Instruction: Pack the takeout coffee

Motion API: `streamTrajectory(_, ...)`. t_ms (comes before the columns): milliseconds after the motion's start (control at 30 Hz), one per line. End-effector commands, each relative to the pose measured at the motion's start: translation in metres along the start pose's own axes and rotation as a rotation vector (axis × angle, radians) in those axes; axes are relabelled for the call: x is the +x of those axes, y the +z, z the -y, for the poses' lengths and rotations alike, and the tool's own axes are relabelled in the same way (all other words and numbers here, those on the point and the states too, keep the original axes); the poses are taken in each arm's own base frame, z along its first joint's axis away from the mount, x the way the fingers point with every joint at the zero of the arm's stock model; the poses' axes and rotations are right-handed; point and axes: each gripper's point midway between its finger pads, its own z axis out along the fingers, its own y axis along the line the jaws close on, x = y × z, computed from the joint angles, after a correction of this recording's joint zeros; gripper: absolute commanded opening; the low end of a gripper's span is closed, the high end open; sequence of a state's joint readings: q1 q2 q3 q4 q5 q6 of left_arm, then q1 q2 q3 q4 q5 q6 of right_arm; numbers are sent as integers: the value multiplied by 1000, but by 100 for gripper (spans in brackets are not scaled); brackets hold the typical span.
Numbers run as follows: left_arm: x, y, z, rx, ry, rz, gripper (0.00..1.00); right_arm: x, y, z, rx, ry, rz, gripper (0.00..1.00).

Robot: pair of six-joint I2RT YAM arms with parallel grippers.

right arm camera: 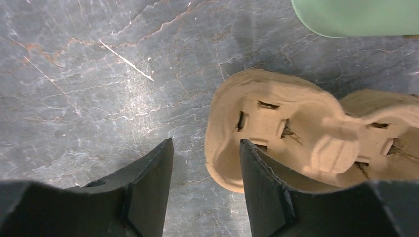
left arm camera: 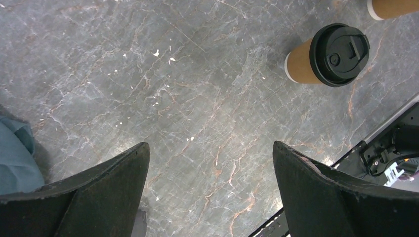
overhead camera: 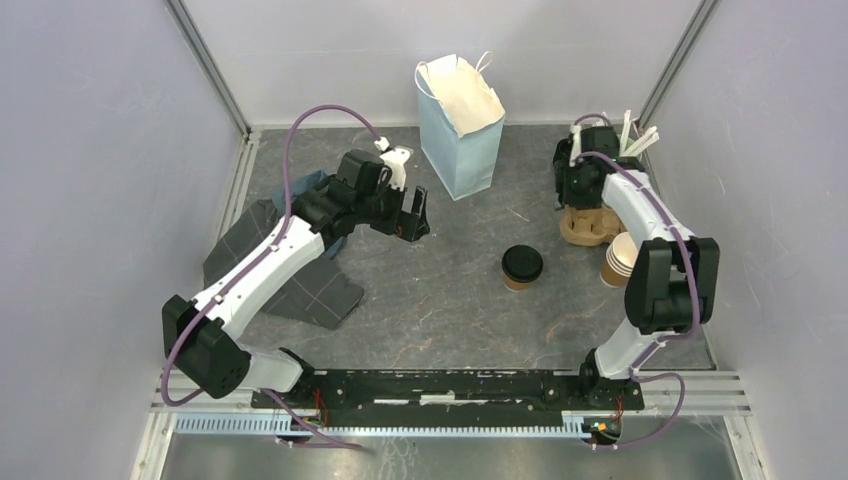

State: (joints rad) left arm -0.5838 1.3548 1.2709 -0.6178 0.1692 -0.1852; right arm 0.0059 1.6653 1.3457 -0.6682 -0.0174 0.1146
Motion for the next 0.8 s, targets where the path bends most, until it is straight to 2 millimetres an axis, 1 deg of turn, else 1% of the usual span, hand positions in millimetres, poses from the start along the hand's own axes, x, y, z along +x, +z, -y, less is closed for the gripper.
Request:
streamTrajectory(0,-19,1,8,51,32,49,100,1,3,8,125,-75,-12,57)
streamTrajectory(100,-10,3,6,50,41,29,100,8,3,19,205,-82,-41,51)
streamTrajectory(200,-3,4,9,70,31,23,100,13,4,21,257,-105,-54,49)
streamTrajectory(300,-2,6,12,87,16,28,100,15,5,21,301,-118,-62,45)
streamTrajectory(467,-3,6,10,78,31,29,100,19,11,13,311,-134,-87,45)
streamTrajectory(600,-3,6,8,69,38,24,100,13,7,4,320,-143,-63,46)
streamTrajectory(700,-1,6,7,69,38,20,100,14,7,5,361,-155,-73,46)
streamTrajectory(733,0,7,7,68,40,19,100,16,8,8,388,-160,-85,46)
streamTrajectory(767,2,7,7,68,39,16,100,16,7,10,410,-165,-90,44)
